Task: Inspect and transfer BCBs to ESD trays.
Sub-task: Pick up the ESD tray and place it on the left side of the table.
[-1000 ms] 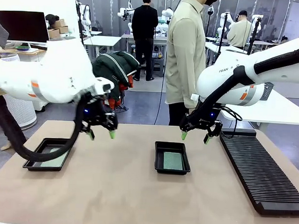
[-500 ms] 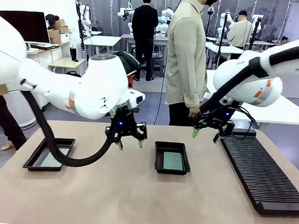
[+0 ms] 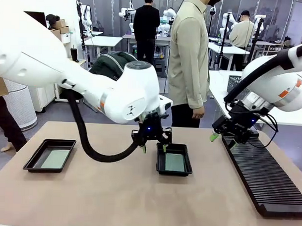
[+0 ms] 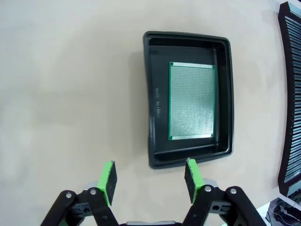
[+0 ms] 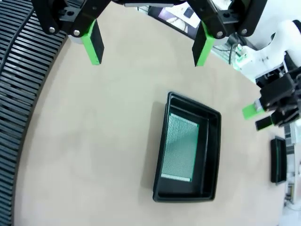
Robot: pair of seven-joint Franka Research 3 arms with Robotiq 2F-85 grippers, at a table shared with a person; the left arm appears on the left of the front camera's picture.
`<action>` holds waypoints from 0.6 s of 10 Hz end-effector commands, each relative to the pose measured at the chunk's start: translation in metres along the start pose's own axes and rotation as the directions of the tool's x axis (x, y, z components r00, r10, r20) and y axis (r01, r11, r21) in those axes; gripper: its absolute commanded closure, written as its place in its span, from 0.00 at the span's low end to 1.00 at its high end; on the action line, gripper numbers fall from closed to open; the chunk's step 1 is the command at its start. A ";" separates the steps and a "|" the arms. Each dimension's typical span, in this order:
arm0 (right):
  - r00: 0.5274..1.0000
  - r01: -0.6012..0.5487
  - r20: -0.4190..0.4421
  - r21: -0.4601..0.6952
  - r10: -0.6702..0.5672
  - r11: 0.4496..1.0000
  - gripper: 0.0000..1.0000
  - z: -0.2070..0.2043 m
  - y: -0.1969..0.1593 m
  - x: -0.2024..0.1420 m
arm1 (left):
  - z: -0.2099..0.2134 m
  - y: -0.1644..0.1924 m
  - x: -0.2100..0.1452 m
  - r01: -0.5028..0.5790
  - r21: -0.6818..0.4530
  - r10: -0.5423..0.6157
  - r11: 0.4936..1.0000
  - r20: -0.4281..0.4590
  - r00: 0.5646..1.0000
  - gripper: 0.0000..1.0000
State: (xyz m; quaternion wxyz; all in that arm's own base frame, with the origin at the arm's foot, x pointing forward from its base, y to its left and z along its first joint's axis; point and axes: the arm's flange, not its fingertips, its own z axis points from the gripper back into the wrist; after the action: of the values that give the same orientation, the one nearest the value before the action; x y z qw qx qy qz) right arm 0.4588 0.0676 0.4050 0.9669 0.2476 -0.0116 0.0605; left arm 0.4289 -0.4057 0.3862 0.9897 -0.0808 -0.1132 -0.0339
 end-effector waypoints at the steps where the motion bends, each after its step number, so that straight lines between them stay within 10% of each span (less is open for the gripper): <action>1: 0.999 -0.026 -0.016 0.086 0.027 0.996 0.00 -0.001 -0.014 -0.003 | -0.021 -0.021 0.013 -0.007 0.058 0.006 0.998 0.009 1.000 0.22; 6: 1.000 -0.009 -0.008 0.028 0.009 1.000 0.00 0.001 -0.008 -0.002 | -0.056 -0.028 0.026 0.023 0.136 -0.024 0.990 0.004 1.000 0.22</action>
State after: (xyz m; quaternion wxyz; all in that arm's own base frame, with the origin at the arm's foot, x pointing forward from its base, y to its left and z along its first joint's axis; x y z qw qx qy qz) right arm 0.4573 0.0588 0.4020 0.9588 0.2734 -0.0057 0.0772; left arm 0.4591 -0.4365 0.3444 0.9925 -0.0310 -0.1086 -0.0468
